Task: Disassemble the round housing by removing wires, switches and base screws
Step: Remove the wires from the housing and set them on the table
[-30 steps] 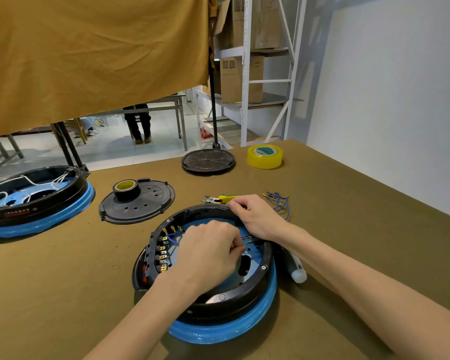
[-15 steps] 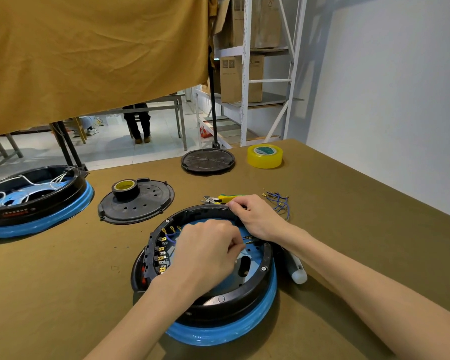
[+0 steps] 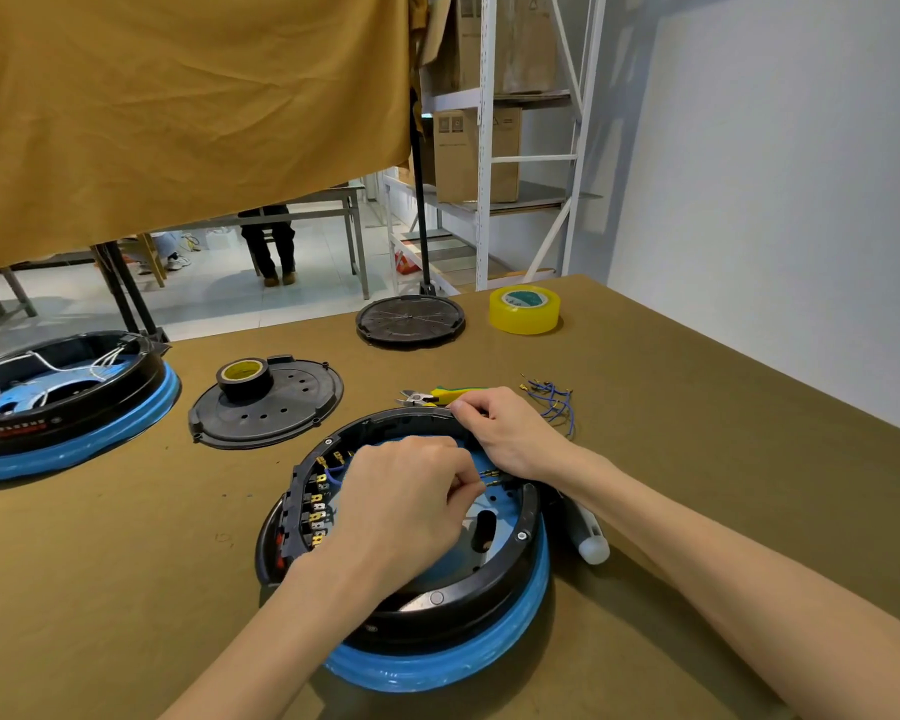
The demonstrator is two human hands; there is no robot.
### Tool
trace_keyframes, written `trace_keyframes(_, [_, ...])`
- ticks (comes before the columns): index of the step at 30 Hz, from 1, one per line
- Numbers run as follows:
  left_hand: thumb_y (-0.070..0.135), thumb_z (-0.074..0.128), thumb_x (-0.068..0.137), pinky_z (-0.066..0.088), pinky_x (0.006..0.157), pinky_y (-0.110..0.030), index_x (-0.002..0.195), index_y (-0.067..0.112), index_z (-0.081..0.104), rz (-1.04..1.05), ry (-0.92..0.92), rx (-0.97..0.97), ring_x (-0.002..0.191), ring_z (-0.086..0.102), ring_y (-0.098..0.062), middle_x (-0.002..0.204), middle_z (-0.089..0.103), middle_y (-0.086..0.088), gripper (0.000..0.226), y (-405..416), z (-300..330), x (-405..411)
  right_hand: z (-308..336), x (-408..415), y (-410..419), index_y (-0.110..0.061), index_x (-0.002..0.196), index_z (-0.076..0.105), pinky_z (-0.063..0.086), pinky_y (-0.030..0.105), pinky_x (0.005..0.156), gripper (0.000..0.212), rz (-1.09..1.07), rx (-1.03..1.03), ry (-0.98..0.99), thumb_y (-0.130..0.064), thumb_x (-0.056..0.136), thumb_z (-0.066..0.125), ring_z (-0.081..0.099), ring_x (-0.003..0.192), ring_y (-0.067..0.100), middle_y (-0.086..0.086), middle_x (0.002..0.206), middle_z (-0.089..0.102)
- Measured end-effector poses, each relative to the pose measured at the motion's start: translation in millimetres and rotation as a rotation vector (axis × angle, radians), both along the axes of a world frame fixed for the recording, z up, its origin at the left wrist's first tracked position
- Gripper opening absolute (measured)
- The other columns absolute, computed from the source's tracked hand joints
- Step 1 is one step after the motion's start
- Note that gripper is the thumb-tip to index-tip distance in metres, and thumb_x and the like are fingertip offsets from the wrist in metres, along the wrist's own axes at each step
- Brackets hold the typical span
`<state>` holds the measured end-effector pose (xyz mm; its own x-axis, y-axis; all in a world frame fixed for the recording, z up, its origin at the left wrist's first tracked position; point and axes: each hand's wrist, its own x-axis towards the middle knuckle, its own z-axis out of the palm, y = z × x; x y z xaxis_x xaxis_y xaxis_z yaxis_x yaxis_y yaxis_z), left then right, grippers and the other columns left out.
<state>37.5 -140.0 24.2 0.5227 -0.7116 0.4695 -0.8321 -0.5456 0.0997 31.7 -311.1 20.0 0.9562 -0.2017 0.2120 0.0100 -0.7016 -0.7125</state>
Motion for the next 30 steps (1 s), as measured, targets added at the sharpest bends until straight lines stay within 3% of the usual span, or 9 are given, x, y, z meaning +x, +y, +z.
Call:
trace_keyframes(2, [0.047,0.067,0.092,0.047,0.058,-0.027,0.084,0.035,0.073,0.021,0.027,0.007,0.075,0.065,-0.007,0.078,0.067,0.016,0.016,1.0,2.0,-1.5,0.0,0.3,0.1,0.009,0.081,0.053,0.028,0.035,0.061,0.046,0.003,-0.002,-0.003,-0.027,0.108,0.043,0.037,0.065,0.019,0.009,0.070,0.044])
trace_keyframes(5, [0.050,0.060,0.096,0.054,0.072,-0.032,0.093,0.037,0.071,0.055,0.110,0.091,0.084,0.067,-0.009,0.085,0.070,0.015,0.018,-0.4,-1.4,-1.5,-0.4,0.4,0.0,0.007,0.079,0.053,0.029,0.035,0.060,0.045,0.000,-0.001,-0.008,-0.027,0.108,0.044,0.037,0.065,0.017,0.007,0.069,0.043])
trace_keyframes(22, [0.050,0.060,0.096,0.053,0.070,-0.032,0.090,0.035,0.069,0.051,0.050,0.087,0.082,0.065,-0.007,0.086,0.064,0.017,0.019,4.3,0.1,-3.1,-2.2,4.0,-5.3,0.009,0.079,0.050,0.023,0.029,0.055,0.043,0.029,-0.019,-0.006,-0.023,0.107,0.043,0.032,0.064,0.017,0.007,0.069,0.037])
trace_keyframes(25, [0.044,0.068,0.092,0.052,0.060,-0.033,0.081,0.032,0.070,0.005,-0.013,0.029,0.071,0.064,-0.008,0.078,0.064,0.015,0.016,5.7,2.9,-1.8,-2.1,4.3,-4.2,0.009,0.081,0.052,0.025,0.033,0.058,0.043,0.031,-0.030,-0.002,-0.024,0.107,0.043,0.032,0.065,0.018,0.007,0.070,0.038])
trace_keyframes(28, [0.048,0.058,0.098,0.052,0.069,-0.032,0.092,0.034,0.068,0.036,0.004,0.115,0.082,0.063,-0.008,0.089,0.063,0.015,0.018,8.1,2.0,-2.9,-3.2,4.4,-3.5,0.009,0.082,0.053,0.026,0.033,0.058,0.043,0.037,-0.025,-0.004,-0.025,0.107,0.043,0.033,0.063,0.018,0.007,0.069,0.039])
trace_keyframes(30, [0.048,0.057,0.098,0.051,0.068,-0.031,0.091,0.033,0.068,0.020,-0.014,0.091,0.081,0.063,-0.009,0.089,0.063,0.015,0.019,6.9,1.0,-3.3,-3.1,4.8,-3.9,0.008,0.081,0.053,0.027,0.033,0.057,0.043,0.040,-0.019,-0.003,-0.025,0.107,0.043,0.034,0.063,0.018,0.007,0.069,0.040])
